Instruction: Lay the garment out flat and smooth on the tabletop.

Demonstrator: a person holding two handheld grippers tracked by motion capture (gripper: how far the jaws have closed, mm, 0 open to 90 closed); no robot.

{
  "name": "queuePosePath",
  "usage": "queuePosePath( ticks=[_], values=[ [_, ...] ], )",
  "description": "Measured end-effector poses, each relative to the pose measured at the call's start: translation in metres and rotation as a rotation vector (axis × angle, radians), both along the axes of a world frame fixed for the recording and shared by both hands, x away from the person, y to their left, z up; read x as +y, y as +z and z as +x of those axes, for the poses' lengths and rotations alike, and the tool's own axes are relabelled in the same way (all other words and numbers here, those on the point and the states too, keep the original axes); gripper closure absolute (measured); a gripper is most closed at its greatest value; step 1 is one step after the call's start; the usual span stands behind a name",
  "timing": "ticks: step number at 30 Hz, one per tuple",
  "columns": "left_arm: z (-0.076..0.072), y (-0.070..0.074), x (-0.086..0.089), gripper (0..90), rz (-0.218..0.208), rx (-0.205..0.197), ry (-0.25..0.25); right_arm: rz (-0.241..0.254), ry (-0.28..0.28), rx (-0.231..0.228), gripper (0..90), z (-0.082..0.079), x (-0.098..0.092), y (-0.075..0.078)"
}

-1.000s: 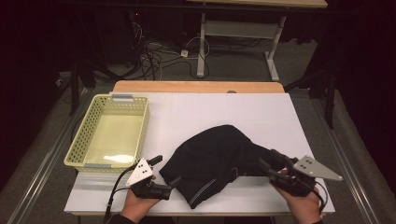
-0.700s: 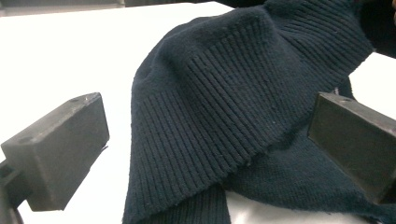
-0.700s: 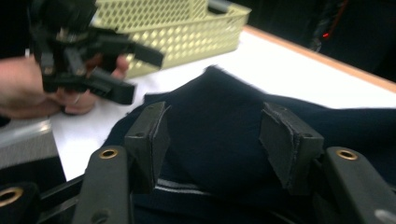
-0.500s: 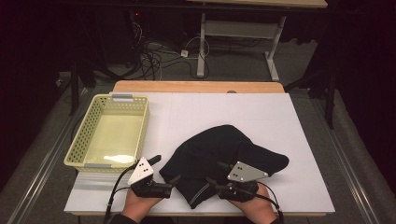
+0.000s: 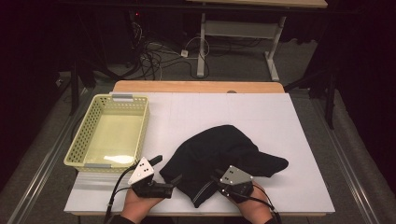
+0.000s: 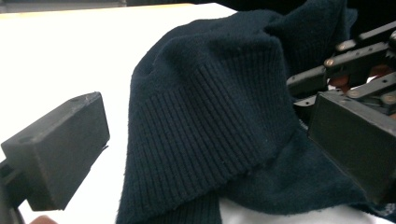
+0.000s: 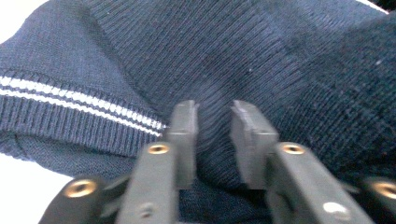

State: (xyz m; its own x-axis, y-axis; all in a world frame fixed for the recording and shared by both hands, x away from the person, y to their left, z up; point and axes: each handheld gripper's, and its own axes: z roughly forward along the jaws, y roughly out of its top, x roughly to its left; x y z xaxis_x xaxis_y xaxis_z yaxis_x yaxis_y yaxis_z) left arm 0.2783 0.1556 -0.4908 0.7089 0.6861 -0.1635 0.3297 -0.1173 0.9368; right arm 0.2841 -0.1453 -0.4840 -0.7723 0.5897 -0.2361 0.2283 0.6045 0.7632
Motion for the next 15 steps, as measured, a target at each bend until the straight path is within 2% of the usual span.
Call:
queuePosePath(
  ticks=[2,4,7,8,11,14,15],
  values=[
    [0.0,0.001,-0.001,0.0,-0.018,0.009,-0.007,0.004,0.01,0.009,83.3,0.0,-0.001,0.0],
    [0.0,0.002,-0.002,0.0,-0.005,0.016,-0.013,0.018,0.017,0.016,85.2,-0.001,-0.002,0.002],
    [0.0,0.002,-0.002,0.0,0.002,0.02,-0.014,0.068,0.03,0.008,85.6,-0.005,-0.007,0.011],
    [0.001,0.001,-0.001,0.0,0.031,0.032,0.005,0.086,0.034,-0.011,85.6,-0.006,-0.009,0.017],
    [0.003,0.001,0.0,0.0,0.035,0.066,-0.013,0.153,0.02,-0.056,85.7,-0.011,-0.017,0.033],
    [0.003,0.001,0.001,0.0,0.031,0.058,-0.018,0.181,-0.016,-0.116,86.0,-0.012,-0.029,0.046],
    [0.003,-0.001,0.001,0.0,0.015,0.058,-0.021,0.195,-0.036,-0.129,86.2,-0.011,-0.036,0.05]
  ],
)
